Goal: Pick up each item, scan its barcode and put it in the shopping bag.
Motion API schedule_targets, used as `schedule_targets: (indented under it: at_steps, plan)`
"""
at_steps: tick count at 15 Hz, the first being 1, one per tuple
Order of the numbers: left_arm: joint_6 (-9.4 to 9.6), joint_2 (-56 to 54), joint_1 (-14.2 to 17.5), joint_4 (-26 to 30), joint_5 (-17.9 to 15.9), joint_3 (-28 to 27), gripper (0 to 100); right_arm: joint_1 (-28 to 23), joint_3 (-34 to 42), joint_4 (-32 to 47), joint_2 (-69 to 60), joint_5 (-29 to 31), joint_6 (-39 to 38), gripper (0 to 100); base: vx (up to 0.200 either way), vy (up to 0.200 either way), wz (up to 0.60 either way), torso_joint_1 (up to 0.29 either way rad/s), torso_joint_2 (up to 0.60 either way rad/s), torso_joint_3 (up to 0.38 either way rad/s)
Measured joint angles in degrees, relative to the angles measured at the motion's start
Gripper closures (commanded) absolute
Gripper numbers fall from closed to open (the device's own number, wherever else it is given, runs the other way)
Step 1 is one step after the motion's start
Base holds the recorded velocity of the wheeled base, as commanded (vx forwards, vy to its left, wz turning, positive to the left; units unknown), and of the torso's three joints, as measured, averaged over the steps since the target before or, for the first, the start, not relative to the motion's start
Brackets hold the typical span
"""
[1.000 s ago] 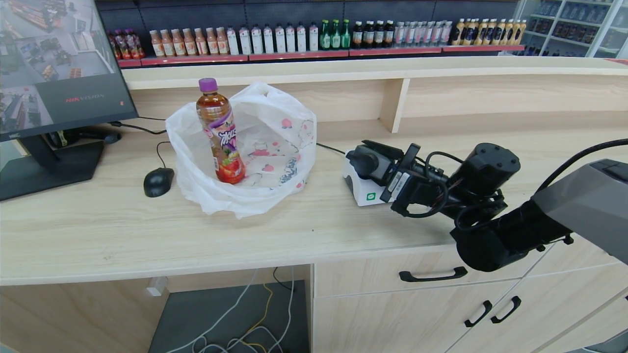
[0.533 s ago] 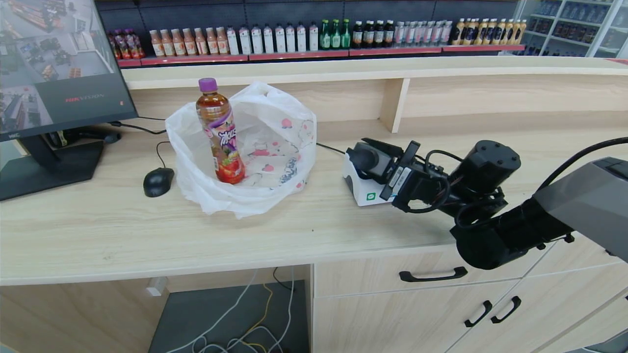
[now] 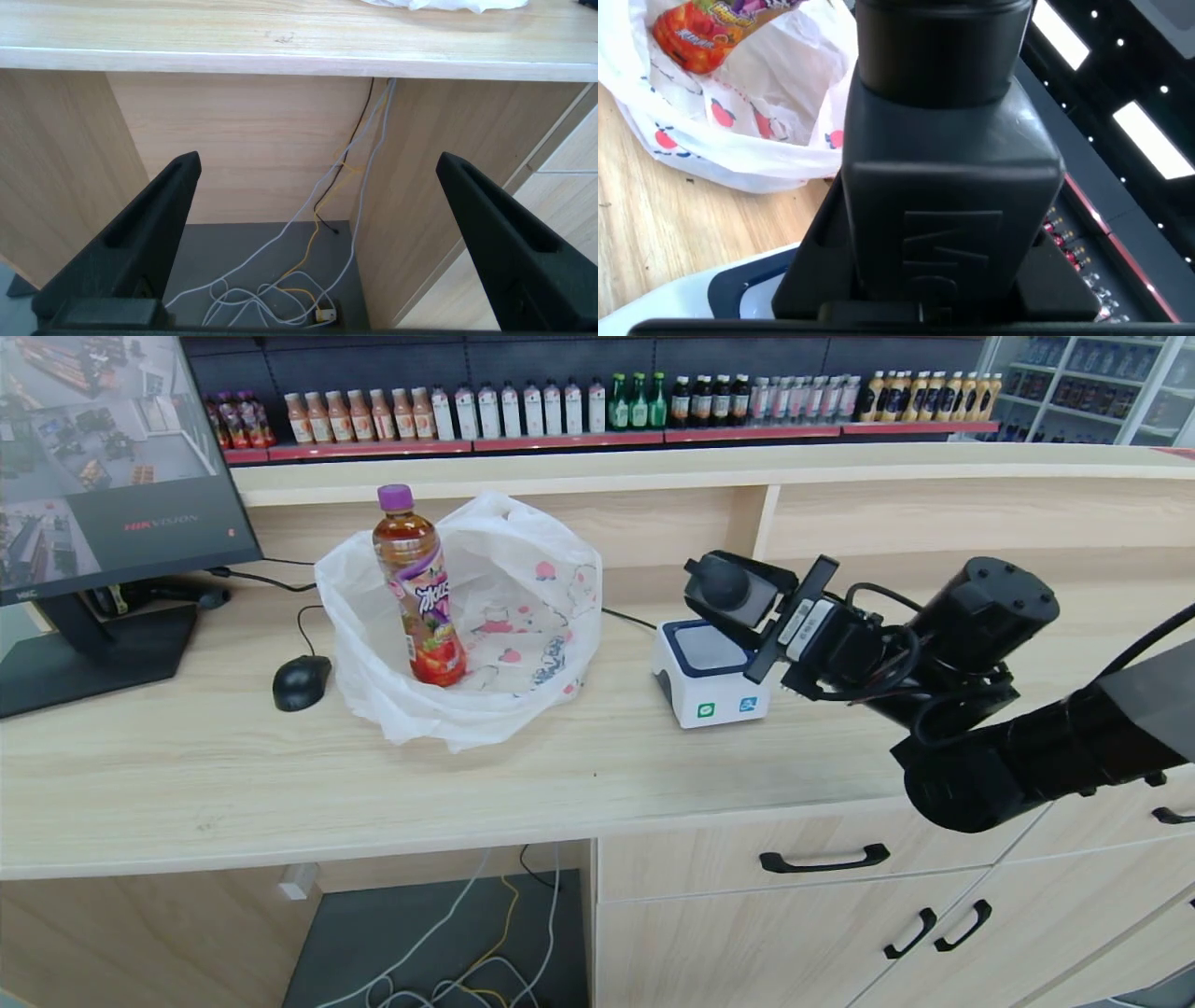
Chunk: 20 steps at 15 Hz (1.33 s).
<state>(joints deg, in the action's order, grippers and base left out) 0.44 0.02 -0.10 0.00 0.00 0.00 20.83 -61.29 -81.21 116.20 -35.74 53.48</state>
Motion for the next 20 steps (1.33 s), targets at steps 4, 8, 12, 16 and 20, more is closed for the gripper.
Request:
schedule_targets:
  at_steps: [4, 8, 12, 16, 20]
  plan:
    - [0.0, 0.0, 0.0, 0.0, 0.0, 0.0, 0, 0.09, 5.32, 2.57, -8.07, 3.01, -4.05, 100, 0.0, 0.0, 0.0, 0.0, 0.0, 0.0]
    - [0.0, 0.0, 0.02, 0.0, 0.0, 0.0, 0, -0.09, 8.09, 8.61, -18.1, 6.16, -10.95, 100, 0.0, 0.0, 0.0, 0.0, 0.0, 0.0]
    - [0.0, 0.0, -0.01, 0.0, 0.0, 0.0, 0, -1.11, 13.51, 5.38, -24.53, 7.8, -20.86, 100, 0.0, 0.0, 0.0, 0.0, 0.0, 0.0]
    - [-0.06, 0.0, 0.02, 0.02, 0.0, 0.0, 0, -5.53, 21.69, -3.63, -26.04, 17.38, -31.81, 100, 0.0, 0.0, 0.0, 0.0, 0.0, 0.0]
    - [-0.06, 0.0, 0.05, 0.0, 0.0, 0.0, 0, -5.96, 28.47, -8.02, -25.73, 31.81, -40.29, 100, 0.0, 0.0, 0.0, 0.0, 0.0, 0.0]
